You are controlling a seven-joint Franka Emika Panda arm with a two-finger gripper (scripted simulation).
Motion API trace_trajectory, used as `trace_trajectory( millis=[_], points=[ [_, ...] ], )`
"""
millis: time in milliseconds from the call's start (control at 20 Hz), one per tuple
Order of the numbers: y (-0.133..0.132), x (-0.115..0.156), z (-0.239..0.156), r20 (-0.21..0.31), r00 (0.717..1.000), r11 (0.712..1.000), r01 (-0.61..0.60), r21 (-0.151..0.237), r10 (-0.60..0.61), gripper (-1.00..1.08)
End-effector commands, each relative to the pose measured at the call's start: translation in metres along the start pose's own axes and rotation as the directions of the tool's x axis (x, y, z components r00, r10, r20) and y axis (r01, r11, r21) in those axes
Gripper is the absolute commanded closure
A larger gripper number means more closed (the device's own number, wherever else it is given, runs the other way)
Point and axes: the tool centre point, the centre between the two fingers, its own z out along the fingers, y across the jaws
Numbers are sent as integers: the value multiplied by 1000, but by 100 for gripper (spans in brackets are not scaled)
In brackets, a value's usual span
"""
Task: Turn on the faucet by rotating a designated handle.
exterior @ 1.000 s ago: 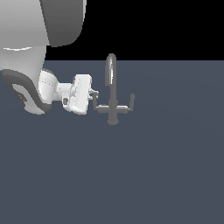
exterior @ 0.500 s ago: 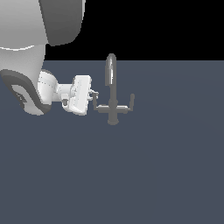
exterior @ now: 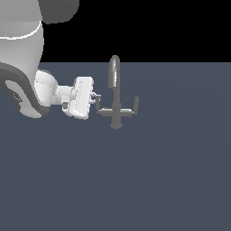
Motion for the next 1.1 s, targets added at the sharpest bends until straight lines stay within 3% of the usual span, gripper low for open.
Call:
trace_trajectory(
  millis=[0,1050],
  points=[
    [2,4,0,0,1000,1000,0,0,0,108],
    [30,30,-1,2,1000,1000,3,1,-3,108]
  ],
)
